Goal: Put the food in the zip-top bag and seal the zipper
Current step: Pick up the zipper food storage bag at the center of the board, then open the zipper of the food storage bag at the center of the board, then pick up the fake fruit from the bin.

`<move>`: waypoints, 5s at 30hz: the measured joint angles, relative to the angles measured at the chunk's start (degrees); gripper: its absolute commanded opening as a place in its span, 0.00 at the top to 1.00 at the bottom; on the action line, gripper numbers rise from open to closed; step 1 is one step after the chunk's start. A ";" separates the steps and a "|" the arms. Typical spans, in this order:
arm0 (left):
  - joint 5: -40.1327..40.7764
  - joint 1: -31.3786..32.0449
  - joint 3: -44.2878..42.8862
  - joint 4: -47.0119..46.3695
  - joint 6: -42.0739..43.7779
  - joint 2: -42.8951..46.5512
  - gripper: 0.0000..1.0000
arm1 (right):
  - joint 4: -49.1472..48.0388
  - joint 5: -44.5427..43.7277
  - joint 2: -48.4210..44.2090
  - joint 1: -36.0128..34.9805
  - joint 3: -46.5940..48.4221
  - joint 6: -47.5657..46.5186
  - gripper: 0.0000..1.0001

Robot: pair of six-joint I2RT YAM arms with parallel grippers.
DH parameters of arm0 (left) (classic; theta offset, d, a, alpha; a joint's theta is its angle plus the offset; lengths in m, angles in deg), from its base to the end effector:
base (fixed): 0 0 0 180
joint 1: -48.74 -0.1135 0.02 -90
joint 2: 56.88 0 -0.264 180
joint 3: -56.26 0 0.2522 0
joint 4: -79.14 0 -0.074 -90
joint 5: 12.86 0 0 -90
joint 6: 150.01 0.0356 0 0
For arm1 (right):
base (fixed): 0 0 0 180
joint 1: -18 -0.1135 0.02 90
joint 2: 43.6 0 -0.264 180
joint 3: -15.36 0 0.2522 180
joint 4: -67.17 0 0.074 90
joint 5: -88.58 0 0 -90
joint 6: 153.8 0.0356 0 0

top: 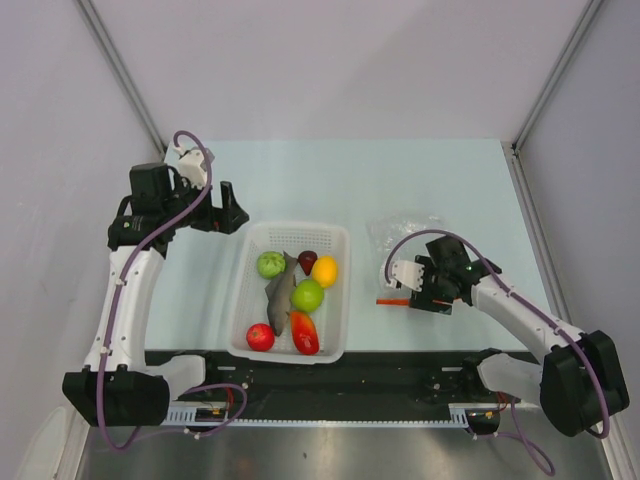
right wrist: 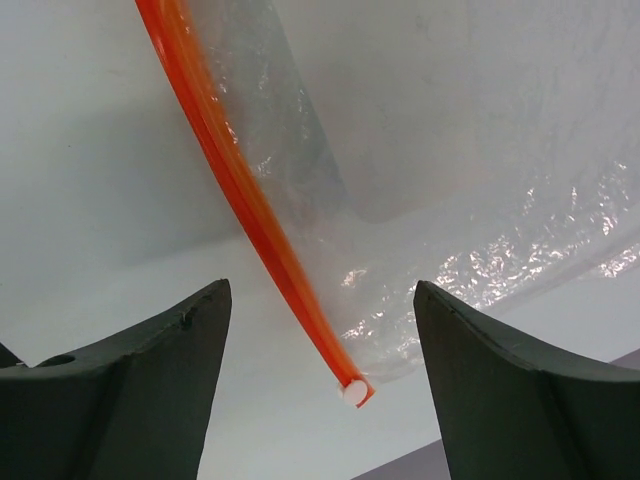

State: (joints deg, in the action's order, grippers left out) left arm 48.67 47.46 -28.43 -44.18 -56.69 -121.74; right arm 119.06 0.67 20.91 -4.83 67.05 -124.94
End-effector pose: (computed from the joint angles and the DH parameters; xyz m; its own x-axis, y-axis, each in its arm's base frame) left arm 0.2297 -0.0118 0.3749 -0.5776 0.0380 -0.8154 0.3958 0.8867 -0.2391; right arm 0.1830 0.0785 0.1968 -0.0501 -0.9707 -0.2351 -0.9239 0.1344 -0.3582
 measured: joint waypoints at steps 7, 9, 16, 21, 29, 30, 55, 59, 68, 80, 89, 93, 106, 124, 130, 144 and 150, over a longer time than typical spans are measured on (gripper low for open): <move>1.60 0.04 -0.02 0.02 0.68 0.00 0.00 | -4.79 -1.36 1.29 -1.53 -2.69 -1.55 0.35; 2.12 0.04 -0.09 0.07 1.09 0.00 0.00 | -6.64 -2.23 1.27 -2.10 -3.78 -2.14 0.40; 2.89 0.04 -0.37 0.15 1.77 -0.02 0.00 | -13.03 -5.07 1.46 -2.64 -8.13 -5.20 0.62; 2.82 0.07 -1.68 0.04 1.88 -0.02 0.00 | -14.93 -5.97 1.14 -2.73 -8.87 -5.75 1.00; 4.52 3.78 -6.73 0.07 2.82 -2.21 0.00 | -6.27 2.21 2.08 1.81 8.83 7.76 1.00; 4.68 4.31 -7.63 0.11 2.78 -2.60 0.00 | -5.55 3.28 2.89 2.80 11.85 9.84 1.00; -1.01 37.38 -12.28 -20.22 -18.51 -19.78 0.12 | 17.86 22.16 10.01 7.23 42.23 64.92 1.00; 3.96 42.69 -12.31 -21.88 -21.35 -23.41 0.12 | 16.26 21.77 13.18 6.38 41.13 70.34 1.00; 14.27 46.95 -14.19 -22.34 -24.92 -28.94 0.43 | 13.53 21.11 16.06 3.76 41.13 75.08 1.00; 17.03 45.81 -14.25 -21.42 -25.42 -30.10 1.00 | 13.44 20.72 15.52 3.74 41.11 74.40 0.93; 10.73 45.83 -14.25 -21.42 -25.33 -30.10 1.00 | 8.48 17.27 12.96 3.80 40.57 72.00 0.67; 9.88 45.83 -14.25 -21.42 -25.35 -30.10 1.00 | 6.27 16.94 11.32 3.56 39.93 71.34 0.74; 8.55 45.81 -14.25 -21.57 -27.98 -30.10 1.00 | 6.05 16.83 8.63 2.86 32.11 70.18 0.47; 15.13 42.97 -13.84 -14.34 -17.94 -27.85 1.00 | 20.37 24.52 6.49 14.36 36.06 59.76 1.00; 17.57 43.87 -14.12 -7.30 -7.21 -22.43 1.00 | 28.13 29.94 4.72 14.38 39.63 52.11 1.00; 10.49 42.23 -15.56 4.68 -2.29 -28.20 1.00 | 25.49 28.33 15.10 8.74 35.80 53.62 0.89; 5.38 38.42 -15.45 4.37 -2.51 -28.52 0.45 | 24.04 28.57 15.04 8.74 35.80 54.51 1.00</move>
State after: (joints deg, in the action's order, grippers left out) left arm 54.04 85.88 -43.89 -39.81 -59.21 -150.27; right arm 143.11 29.24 35.95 3.91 102.86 -70.43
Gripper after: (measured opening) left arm 0.254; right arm 0.010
